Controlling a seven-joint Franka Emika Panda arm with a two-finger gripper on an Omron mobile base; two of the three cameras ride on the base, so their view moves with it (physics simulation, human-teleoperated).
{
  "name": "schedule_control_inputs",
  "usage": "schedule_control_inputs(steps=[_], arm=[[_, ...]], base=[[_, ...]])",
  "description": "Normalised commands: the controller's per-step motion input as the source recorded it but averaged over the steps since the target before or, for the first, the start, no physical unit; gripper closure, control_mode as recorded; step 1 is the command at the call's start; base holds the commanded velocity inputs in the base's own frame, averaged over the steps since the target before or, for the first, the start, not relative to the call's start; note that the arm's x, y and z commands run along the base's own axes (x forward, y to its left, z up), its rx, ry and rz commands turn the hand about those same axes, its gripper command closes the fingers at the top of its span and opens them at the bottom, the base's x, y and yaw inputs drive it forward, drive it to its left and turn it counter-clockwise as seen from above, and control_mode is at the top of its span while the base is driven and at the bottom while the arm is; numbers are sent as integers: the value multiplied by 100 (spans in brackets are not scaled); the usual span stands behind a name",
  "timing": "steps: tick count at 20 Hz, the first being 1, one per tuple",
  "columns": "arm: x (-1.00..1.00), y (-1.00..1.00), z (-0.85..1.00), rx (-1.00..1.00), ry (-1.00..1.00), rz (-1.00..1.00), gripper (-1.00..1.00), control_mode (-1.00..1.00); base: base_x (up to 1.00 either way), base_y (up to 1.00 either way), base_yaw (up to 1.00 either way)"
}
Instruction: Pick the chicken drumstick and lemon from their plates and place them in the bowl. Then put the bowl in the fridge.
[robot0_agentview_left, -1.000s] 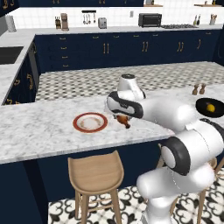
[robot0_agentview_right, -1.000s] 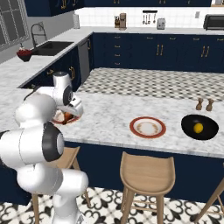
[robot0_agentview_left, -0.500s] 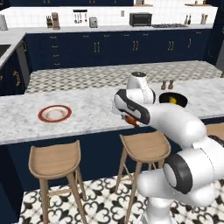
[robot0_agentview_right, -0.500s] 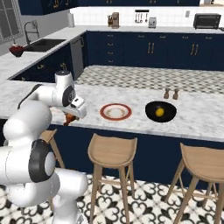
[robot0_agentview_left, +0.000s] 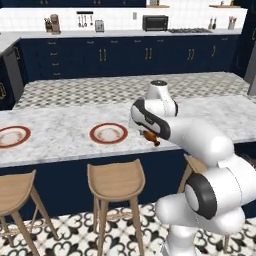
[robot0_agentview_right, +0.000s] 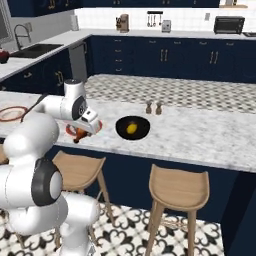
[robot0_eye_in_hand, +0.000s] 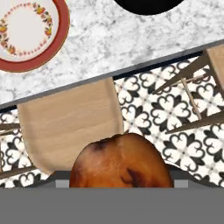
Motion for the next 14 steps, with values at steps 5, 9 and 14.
schedule_control_inputs(steps=[5,9,14], arm=[[0,0,0,0,0,0,100,100],[25,-19,0,3,4,3,100,-100],[100,-77,0,7,24,5,100,-100]], base=[[100,-65,3],[75,-44,5],[0,0,0]])
